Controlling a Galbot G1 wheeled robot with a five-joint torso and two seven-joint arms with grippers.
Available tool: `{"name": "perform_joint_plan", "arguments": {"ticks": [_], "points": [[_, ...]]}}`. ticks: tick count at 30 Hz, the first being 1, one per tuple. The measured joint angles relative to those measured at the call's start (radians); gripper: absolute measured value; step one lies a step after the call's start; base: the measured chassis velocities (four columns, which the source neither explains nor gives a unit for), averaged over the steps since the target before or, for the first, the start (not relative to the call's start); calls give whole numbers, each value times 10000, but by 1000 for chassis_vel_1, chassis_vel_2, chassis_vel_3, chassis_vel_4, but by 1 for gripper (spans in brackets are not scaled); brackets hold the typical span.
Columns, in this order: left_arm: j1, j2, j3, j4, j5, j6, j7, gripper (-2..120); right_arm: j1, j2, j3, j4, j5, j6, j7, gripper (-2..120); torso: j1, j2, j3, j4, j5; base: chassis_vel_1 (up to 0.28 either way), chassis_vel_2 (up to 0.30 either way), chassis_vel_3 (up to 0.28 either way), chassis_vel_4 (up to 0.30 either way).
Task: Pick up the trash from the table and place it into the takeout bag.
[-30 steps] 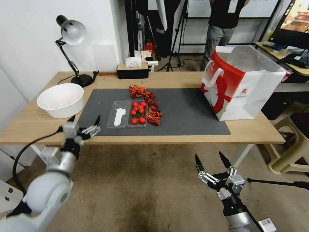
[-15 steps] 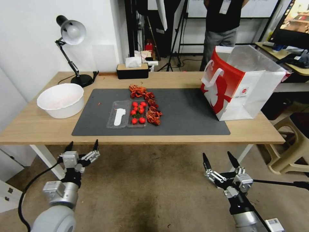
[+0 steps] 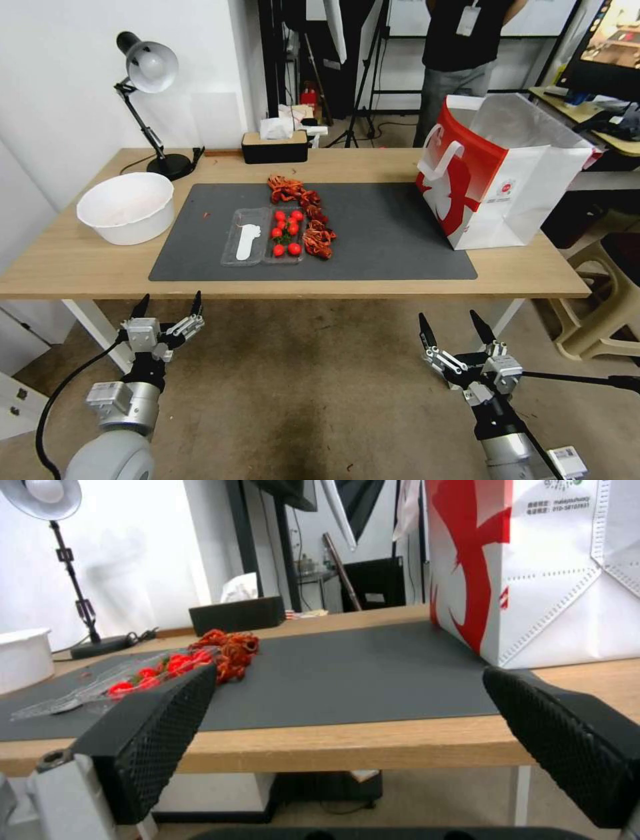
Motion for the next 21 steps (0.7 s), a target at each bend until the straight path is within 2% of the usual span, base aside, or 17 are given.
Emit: {"name": "perform_joint_plan", "arguments": {"ticks": [21], "points": [[-20,11,5,-1,-15,29,2,100,-1,-5,-10,7,-4,0,6,100,-1,0,1,0,0,0,0,0,0]]}}
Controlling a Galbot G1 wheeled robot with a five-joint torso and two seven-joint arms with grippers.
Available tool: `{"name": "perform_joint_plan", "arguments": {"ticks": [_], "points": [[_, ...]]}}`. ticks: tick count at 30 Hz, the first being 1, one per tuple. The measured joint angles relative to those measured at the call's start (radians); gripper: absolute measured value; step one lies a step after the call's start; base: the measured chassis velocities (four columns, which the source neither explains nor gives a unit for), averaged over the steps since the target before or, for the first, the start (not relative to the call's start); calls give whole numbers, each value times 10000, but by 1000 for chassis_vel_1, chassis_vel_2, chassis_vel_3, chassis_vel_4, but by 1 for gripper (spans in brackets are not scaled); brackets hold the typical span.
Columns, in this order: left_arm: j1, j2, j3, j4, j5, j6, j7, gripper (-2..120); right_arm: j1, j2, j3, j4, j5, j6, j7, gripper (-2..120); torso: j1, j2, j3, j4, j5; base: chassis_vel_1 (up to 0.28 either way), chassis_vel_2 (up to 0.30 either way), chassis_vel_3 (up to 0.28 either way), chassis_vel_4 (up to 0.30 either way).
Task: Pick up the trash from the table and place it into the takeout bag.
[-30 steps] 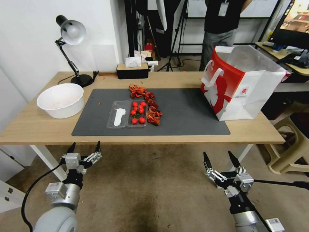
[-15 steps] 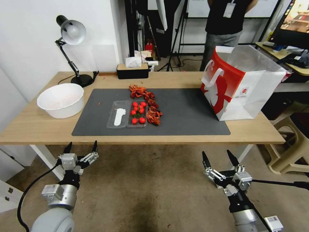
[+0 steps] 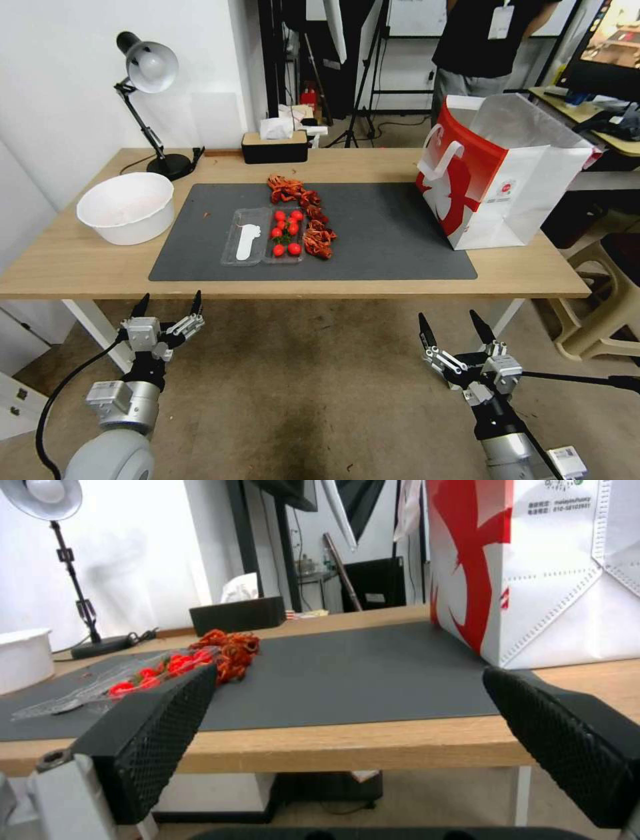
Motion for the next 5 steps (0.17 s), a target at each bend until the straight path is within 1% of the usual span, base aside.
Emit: {"name": "perform_joint_plan", "arguments": {"ticks": [5], "points": [[0,0,3,-2,-1,3,-2,100,0,0,0,0,0,1,0,100,0,0,0,0,0,0,0,0,0]]}}
